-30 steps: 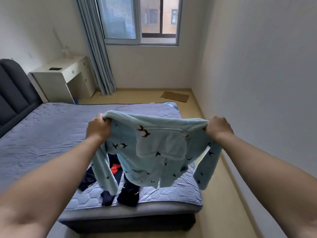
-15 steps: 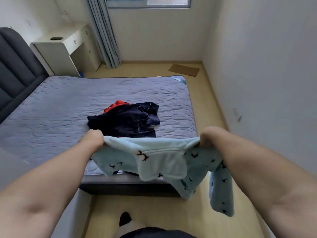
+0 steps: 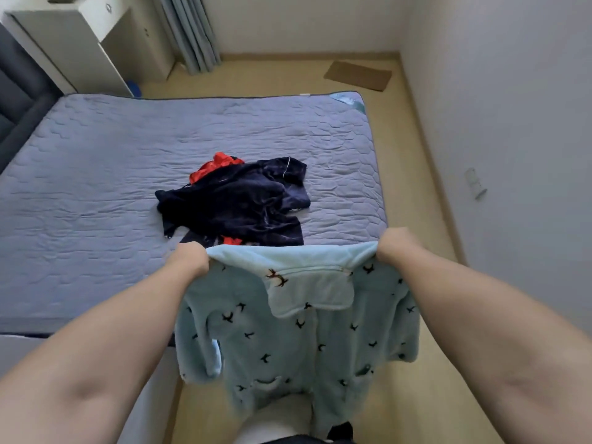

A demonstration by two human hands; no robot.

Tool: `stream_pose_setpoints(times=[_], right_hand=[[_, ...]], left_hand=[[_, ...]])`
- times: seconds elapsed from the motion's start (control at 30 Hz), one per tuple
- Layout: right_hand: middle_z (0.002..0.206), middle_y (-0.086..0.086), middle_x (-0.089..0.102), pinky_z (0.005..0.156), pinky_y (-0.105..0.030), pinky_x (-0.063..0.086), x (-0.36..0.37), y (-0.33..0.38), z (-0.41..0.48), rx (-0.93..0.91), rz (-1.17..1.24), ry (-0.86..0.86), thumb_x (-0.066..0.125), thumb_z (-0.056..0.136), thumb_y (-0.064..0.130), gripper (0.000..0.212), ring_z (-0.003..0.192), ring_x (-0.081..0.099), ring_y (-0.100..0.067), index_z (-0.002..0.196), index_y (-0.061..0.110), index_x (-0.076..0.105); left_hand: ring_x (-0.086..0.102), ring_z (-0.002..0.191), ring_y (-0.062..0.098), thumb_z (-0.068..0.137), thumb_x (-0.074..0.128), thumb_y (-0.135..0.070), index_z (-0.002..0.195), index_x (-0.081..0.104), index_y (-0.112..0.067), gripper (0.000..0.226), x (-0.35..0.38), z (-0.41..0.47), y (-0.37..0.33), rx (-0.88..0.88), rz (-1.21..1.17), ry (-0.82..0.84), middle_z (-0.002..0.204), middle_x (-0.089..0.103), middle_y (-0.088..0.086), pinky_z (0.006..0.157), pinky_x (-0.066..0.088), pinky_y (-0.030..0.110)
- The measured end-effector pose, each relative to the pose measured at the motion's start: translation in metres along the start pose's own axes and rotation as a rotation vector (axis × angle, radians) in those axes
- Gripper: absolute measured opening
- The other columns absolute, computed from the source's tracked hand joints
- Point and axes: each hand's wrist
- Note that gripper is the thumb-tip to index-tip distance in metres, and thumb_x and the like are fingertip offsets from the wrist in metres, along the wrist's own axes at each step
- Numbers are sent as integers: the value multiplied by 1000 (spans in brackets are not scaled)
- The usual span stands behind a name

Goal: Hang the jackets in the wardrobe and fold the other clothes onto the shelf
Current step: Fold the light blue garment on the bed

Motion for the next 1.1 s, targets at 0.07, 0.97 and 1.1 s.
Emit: stream_pose_setpoints(times=[0.07,0.97,1.1], right_hand=[[132,-13,59,99,-48,53,11,17,32,67,110,19,58,90,13,38,119,60,-35,127,9,62],[159,-19,18,109,-51,33,130,159,488,-258,157,-269,54,92,13,57,147,24,-39,145,15,32],[131,-13,45,83,-43,40,177,146,502,-428,166,-68,47,95,18,32,114,52,-39,127,14,46]], left_hand=[[64,114,32,95,50,-11,116,66,-4,27,12,38,-7,-8,-40,32,123,67,14,87,51,32],[34,139,34,95,63,-21,138,39,-6,51,127,435,-220,1,-282,-254,153,30,16,105,42,53],[46,130,38,100,54,-31,134,47,-5,43,170,408,-285,-168,-627,-75,141,47,18,104,40,47]])
Point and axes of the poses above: each hand's wrist, its own z-axis towards the middle knuckle, its own x-axis out of the palm, y = z × x
